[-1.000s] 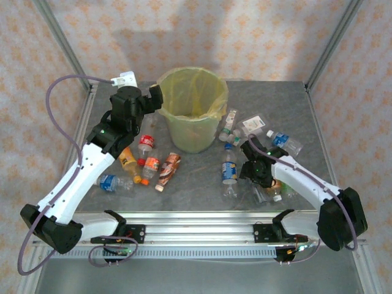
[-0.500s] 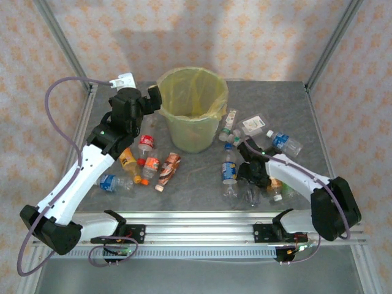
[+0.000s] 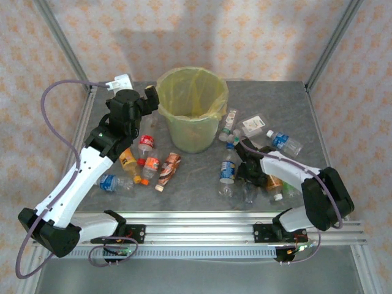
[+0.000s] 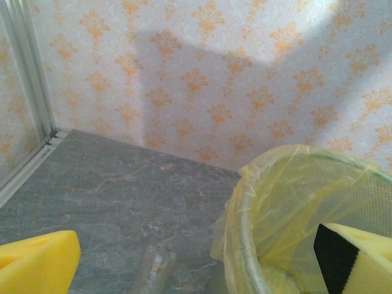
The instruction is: Put the plastic bottles in the bin
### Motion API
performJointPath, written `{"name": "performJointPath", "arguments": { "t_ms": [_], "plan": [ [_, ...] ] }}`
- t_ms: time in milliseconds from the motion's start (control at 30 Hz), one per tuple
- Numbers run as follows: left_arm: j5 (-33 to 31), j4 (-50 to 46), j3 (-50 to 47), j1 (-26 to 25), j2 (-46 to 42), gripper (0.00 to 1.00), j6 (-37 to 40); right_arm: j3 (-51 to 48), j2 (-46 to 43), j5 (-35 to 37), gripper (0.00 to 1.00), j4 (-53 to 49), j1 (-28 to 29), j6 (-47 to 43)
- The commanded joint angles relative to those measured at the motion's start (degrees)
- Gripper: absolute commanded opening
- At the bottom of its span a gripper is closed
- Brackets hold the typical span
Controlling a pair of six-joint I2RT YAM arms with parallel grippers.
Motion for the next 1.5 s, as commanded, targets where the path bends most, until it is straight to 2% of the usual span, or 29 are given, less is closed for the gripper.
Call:
{"name": "performJointPath", "arguments": {
  "t_ms": [0,267,600,900,1200,1467],
  "plan": [
    [-2.16,0.32,-0.34,-0.3,-1.19,1.0,-0.8,1.61,0.38,2.02,0.58,0.01,0.36,-0.79],
    [-2.34,0.23,-0.3,-0.3,-1.02,1.0,-0.75,4.5,-4.07,3.07,0.42,-2.88,0.45,-1.4],
    [-2.58,0.32,-0.32,-0.3,-0.58,1.0,-1.08,11.73,-11.39,6.59,0.41,-6.32,0.45,-2.97],
    [-3.49,-0.36,-1.01,-0.25,-1.01,1.0,-0.62,28.15,-12.79,16.08,0.38,-7.3,0.45,-9.86],
    [-6.13,-2.7,-1.04,-0.25,-2.22,1.0,-0.29,51.66,-3.75,16.09,0.37,-4.79,0.45,-20.55],
    [-8.69,-3.12,-3.57,-0.21,-6.29,1.0,-0.36,67.97,8.52,8.12,0.37,0.43,0.47,-23.95]
  ]
}}
